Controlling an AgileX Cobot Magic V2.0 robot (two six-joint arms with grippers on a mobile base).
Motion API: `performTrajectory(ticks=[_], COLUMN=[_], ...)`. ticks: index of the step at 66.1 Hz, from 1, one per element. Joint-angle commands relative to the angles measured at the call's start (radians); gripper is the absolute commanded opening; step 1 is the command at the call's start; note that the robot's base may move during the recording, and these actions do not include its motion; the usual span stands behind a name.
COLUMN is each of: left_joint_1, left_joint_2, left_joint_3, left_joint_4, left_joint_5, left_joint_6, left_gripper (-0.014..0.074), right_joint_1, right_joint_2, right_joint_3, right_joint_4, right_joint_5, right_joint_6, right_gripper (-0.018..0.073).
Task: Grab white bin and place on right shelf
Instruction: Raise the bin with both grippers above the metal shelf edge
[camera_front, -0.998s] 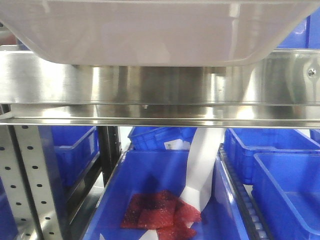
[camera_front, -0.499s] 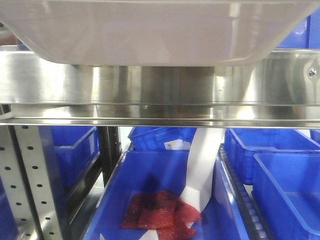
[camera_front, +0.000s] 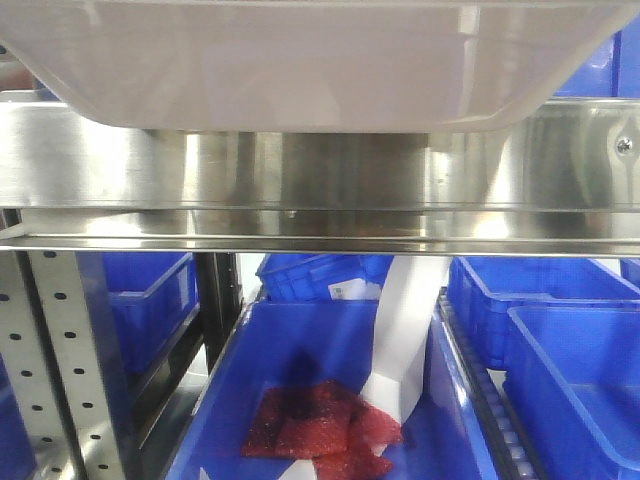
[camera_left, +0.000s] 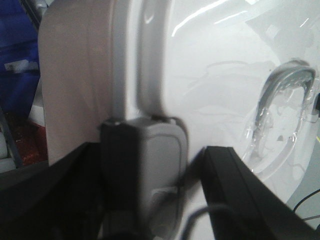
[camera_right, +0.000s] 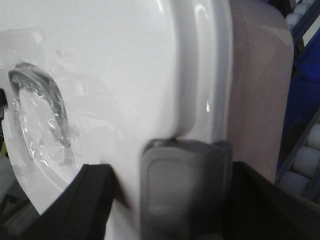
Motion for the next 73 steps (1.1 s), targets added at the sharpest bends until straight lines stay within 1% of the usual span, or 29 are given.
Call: performTrajectory(ticks=[1,10,21,31,38,43,53,58,67,71,73], left_joint_1=[-0.029,-0.029,-0.029,-0.029,-0.029,-0.029,-0.029,-0.029,-0.029,-0.029,-0.029], left_joint_2=[-0.008,0.033,0.126,0.223,0.282,0.319,0.368,0.385,0.403,0.407,0.407], left_joint_3=[-0.035,-0.054,-0.152,-0.271,-0.309,-0.314,-0.314,-0.314,-0.314,-0.314,-0.314], left_joint_4=[-0.187,-0.254,-0.298,-0.294,-0.294,-0.294,-0.292,-0.294,-0.296,-0.296,-0.296], left_joint_5=[0.089,0.083,0.103,0.108,0.104,0.084,0.004,-0.026,-0.037,-0.047,-0.057], left_joint_6=[0.008,0.017,0.017,0.019,0.019,0.019,0.019,0.019,0.019,0.019,0.019], left_gripper=[0.0250,0.0250,0.0251,0.0251,0.0251,0.0251,0.0251,0.0253,0.0255,0.0270,0.0294], right_joint_1=[0.026,0.026,0.026,0.026,0.026,0.026,0.026,0.026,0.026,0.026,0.026], right_joint_2=[-0.024,-0.021,0.011,0.078,0.148,0.193,0.276,0.310,0.345,0.350,0.350], right_joint_3=[-0.037,-0.037,-0.062,-0.149,-0.213,-0.243,-0.292,-0.297,-0.297,-0.297,-0.297], right_joint_4=[0.247,0.248,0.255,0.255,0.255,0.263,0.268,0.291,0.299,0.298,0.298], right_joint_5=[0.148,0.055,0.051,0.037,0.021,0.017,0.009,0.009,0.003,-0.015,-0.027], right_joint_6=[-0.007,0.003,0.038,0.042,0.068,0.069,0.069,0.073,0.106,0.109,0.109], right_gripper=[0.0485,0.0485,0.0485,0.0485,0.0485,0.0485,0.0485,0.0485,0.0487,0.0489,0.0489])
